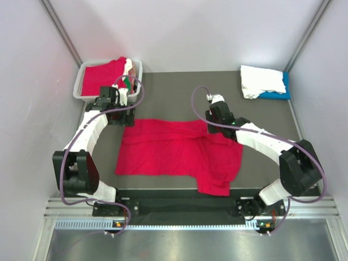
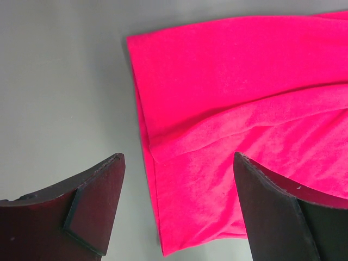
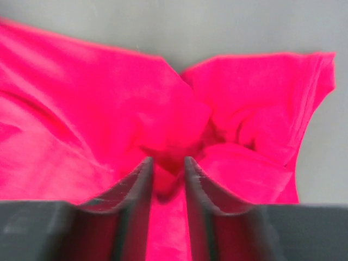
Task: Fold and stack the t-shirts
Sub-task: Fold the tshirt
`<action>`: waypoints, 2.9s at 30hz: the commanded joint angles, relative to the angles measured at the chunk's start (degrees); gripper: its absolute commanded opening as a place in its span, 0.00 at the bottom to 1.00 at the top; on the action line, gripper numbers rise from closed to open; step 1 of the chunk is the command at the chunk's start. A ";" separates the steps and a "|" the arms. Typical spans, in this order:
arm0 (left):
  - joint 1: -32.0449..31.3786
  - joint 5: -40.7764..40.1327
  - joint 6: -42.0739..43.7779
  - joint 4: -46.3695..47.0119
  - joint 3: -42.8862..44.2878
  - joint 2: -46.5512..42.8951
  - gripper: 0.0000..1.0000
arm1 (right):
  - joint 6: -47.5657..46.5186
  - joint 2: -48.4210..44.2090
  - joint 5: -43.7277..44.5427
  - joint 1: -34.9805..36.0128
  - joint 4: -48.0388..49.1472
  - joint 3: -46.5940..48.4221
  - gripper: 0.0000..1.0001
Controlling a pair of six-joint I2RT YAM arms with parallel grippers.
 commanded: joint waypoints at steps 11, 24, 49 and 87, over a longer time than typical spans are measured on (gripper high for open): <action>-0.64 -0.53 0.63 0.04 2.67 -1.29 0.85 | 2.48 3.85 -0.94 3.79 0.40 -2.12 0.01; -0.99 -0.44 0.19 0.04 3.90 -0.59 0.85 | 12.32 0.25 3.01 21.63 -1.71 -9.86 0.18; -1.34 -2.63 1.07 -0.84 3.72 -0.94 0.85 | 2.31 1.92 3.64 1.33 0.31 -4.93 0.36; -1.34 -3.51 2.47 -0.84 1.52 -2.87 0.85 | 3.01 8.86 -0.50 -5.87 2.86 -2.56 0.44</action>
